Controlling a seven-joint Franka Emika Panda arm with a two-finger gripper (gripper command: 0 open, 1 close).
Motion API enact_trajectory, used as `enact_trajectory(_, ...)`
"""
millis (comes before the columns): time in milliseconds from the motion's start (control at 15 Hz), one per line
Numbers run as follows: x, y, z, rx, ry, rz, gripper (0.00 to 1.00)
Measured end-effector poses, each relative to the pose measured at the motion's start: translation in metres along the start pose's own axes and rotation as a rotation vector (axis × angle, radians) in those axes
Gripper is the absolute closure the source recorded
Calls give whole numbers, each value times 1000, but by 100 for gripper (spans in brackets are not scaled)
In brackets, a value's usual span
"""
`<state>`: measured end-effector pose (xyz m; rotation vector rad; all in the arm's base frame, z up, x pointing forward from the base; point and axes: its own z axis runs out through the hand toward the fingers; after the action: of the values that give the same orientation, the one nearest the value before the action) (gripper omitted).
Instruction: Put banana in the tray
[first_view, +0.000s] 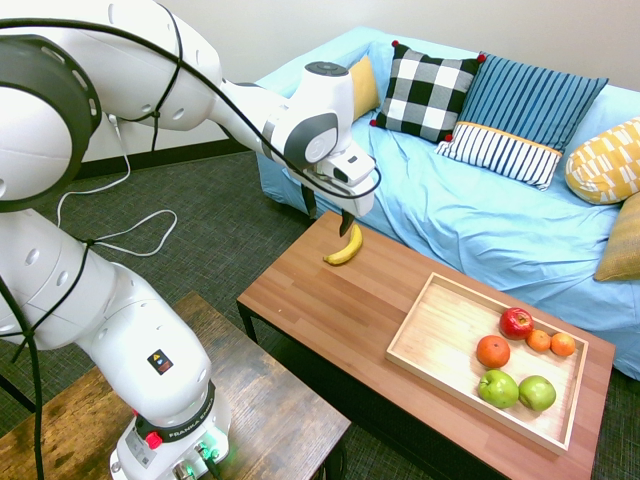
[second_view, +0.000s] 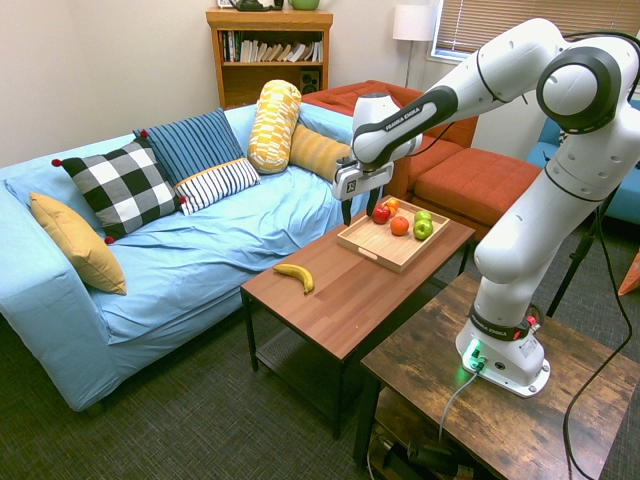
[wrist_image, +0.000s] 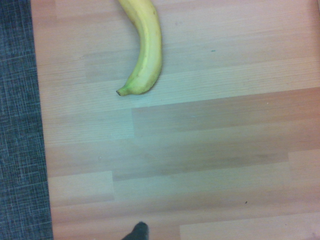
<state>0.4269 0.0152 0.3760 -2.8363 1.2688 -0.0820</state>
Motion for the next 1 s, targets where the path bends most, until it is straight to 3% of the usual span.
enact_trajectory(400, -1, -34, 18, 3, 32, -57, 0)
enact_trajectory(1000, 19, -118, 185, -15, 17, -14, 0)
